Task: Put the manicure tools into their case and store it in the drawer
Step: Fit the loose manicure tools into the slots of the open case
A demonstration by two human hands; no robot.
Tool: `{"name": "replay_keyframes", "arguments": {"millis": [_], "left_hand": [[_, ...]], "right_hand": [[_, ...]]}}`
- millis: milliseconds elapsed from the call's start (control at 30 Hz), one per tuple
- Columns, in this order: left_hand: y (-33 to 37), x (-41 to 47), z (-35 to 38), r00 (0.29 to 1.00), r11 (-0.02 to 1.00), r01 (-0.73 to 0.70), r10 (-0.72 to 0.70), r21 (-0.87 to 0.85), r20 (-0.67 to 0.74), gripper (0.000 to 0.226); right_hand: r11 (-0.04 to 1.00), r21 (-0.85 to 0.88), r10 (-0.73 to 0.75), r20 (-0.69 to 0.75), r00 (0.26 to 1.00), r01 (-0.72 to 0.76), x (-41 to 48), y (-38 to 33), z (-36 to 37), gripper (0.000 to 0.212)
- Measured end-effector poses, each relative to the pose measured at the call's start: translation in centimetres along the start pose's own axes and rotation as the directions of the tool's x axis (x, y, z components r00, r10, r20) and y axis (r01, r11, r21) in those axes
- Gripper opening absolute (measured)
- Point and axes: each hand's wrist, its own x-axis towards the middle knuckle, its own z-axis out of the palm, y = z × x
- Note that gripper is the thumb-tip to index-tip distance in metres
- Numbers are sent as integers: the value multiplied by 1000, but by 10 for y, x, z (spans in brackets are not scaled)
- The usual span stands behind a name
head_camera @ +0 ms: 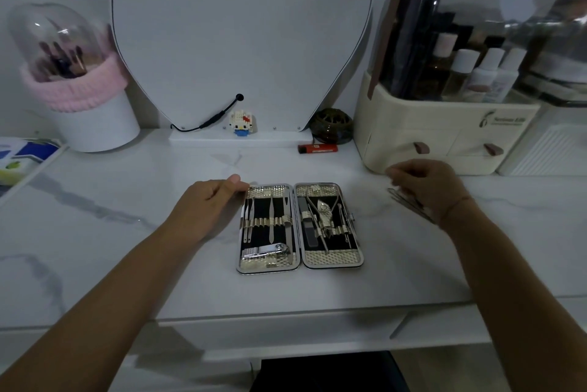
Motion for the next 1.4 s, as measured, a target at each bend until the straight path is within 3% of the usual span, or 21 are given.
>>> {"name": "replay_keyframes", "arguments": {"millis": [100, 233, 567, 833, 867, 967, 1067, 1167, 1300, 1400], "left_hand": [[-1, 0, 0, 1000, 1000, -3, 3, -24, -19, 32], [-4, 0, 2, 1000, 999, 9, -11, -45, -30, 30], [-3, -1, 1, 1000, 999, 15, -16, -37, -25, 36], [-7, 1, 1, 1000, 999, 10, -10, -43, -14, 34], [-6, 0, 1, 1000, 999, 5, -6, -51, -14, 33], [-2, -1, 0, 1000, 999, -6, 6, -37, -5, 29], [0, -2, 0, 1000, 999, -3, 3, -33, -8, 32], [-2, -1, 1, 1000, 997, 0, -1, -74, -11, 33], [-6, 0, 1, 1000, 998, -13, 13, -66, -10, 31], [-5, 0, 0, 1000, 998, -20, 19, -59, -11, 32]], "right_hand": [[988, -156, 4, -53, 999, -12, 4, 9, -25, 6], [901, -432, 18, 114, 993, 33, 4, 13, -20, 6], [795, -604, 75, 178, 981, 49, 7, 10, -12, 14], [566, -813, 156, 270, 950, 138, 9, 4, -1, 23], [591, -793, 144, 281, 949, 146, 7, 4, 0, 23], [799, -578, 3, 277, 961, 164, 1, -7, 1, 22], [989, -138, -20, 283, 959, 62, -8, -25, 13, 18], [984, 148, 42, 341, 939, -98, -13, -29, 33, 8], [952, 227, 122, 331, 936, -204, -13, -27, 51, 14], [962, 194, 129, 295, 947, -192, -13, -25, 56, 12]]}}
